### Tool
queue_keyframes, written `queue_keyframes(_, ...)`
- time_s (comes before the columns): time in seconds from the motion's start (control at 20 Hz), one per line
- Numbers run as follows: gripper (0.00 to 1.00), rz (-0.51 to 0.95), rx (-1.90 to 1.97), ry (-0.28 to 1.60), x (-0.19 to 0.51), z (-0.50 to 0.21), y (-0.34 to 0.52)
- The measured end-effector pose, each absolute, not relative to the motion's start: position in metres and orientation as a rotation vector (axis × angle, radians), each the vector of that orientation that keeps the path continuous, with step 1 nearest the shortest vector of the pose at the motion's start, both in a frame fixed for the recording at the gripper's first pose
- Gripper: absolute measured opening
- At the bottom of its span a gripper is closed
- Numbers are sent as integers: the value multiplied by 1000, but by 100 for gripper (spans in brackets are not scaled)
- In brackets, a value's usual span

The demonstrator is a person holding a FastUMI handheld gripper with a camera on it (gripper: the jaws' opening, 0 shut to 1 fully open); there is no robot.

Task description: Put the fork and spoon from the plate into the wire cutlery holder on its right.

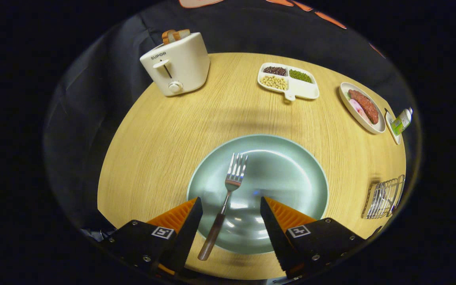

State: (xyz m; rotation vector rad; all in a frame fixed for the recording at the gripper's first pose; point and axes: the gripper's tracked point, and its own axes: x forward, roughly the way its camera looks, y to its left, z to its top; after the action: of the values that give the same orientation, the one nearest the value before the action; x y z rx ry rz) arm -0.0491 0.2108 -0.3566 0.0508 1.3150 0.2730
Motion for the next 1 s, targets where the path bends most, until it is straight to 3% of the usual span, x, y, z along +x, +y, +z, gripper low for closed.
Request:
queue_keyframes(0.15,78,236,13,1398,-61,-366,211)
queue_keyframes(0.25,64,213,-28,1441,-67,-370,209)
queue_keyframes(0.4,36,171,-47,1499,-75,-376,209)
queue_keyframes(0.6,11,117,-67,1527,-77,-381,202)
queue_keyframes(1.0,5,95,143,1393,-50,-362,193)
